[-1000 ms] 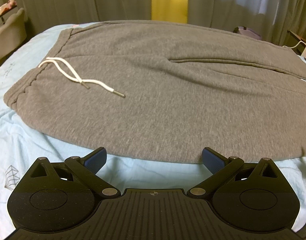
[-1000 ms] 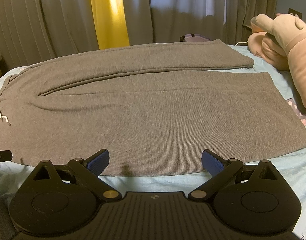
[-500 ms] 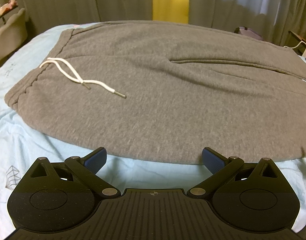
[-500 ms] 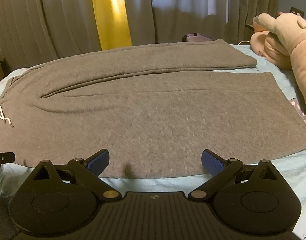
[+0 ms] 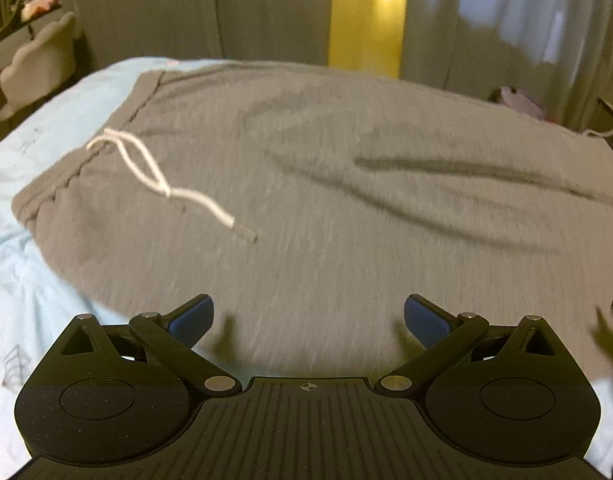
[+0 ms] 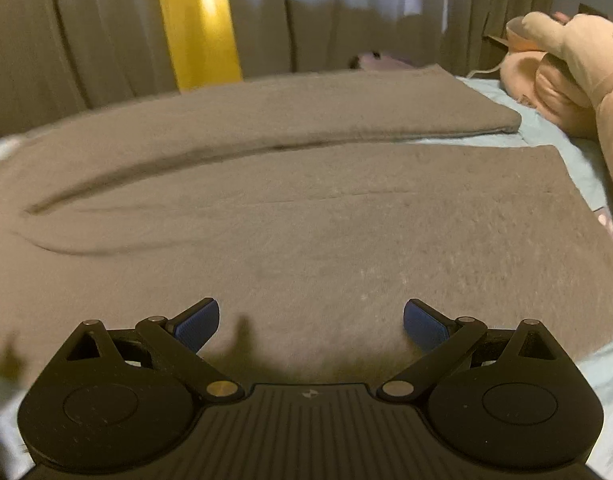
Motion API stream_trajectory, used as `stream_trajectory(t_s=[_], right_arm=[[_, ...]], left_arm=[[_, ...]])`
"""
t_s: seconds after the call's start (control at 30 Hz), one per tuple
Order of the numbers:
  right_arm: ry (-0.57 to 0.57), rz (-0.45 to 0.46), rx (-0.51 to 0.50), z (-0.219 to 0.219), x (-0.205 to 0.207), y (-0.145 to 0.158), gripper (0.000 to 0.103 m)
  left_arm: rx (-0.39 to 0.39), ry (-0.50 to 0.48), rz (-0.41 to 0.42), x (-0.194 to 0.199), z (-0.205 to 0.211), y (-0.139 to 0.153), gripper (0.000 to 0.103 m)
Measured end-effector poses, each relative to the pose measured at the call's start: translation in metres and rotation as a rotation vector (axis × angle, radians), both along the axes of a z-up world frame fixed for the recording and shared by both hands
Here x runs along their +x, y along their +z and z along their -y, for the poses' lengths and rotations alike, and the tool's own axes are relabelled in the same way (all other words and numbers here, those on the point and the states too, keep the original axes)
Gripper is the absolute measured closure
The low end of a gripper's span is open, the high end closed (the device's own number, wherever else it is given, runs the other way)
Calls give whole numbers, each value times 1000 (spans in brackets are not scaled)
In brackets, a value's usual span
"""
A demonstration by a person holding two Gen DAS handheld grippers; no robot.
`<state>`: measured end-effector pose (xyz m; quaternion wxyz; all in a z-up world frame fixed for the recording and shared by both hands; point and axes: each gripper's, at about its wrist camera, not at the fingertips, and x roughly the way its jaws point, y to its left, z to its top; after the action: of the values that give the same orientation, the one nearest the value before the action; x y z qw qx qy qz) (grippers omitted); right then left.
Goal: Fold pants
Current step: 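Move the right gripper to the pant leg hem and grasp it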
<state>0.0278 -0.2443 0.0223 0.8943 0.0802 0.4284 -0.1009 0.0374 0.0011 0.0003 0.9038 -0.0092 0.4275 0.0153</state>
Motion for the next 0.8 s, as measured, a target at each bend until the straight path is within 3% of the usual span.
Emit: stream_trajectory(t_s=[0.13,0.37,0.53,0.63,0.7,0.8], right_arm=[[-7,-117,40,7,20,-28,4],[-33,-72,81,15,27,-37,4],[7,-129,108,23,40,-25,5],[1,-32,163,45,63,2,6],[-49,40,176,67,101,21,6],[-117,115,199,100,178,35,15]], left_arm=[[17,39,27,33,10,1,0],[-92,224,88,91,2,3,0],[-48,319,198,103,-20,-11,0],[-9,337,273,97,-36,-17,0],[36,341,300,100,-39,-15,0],[88,360,351,102,-39,-18,0]])
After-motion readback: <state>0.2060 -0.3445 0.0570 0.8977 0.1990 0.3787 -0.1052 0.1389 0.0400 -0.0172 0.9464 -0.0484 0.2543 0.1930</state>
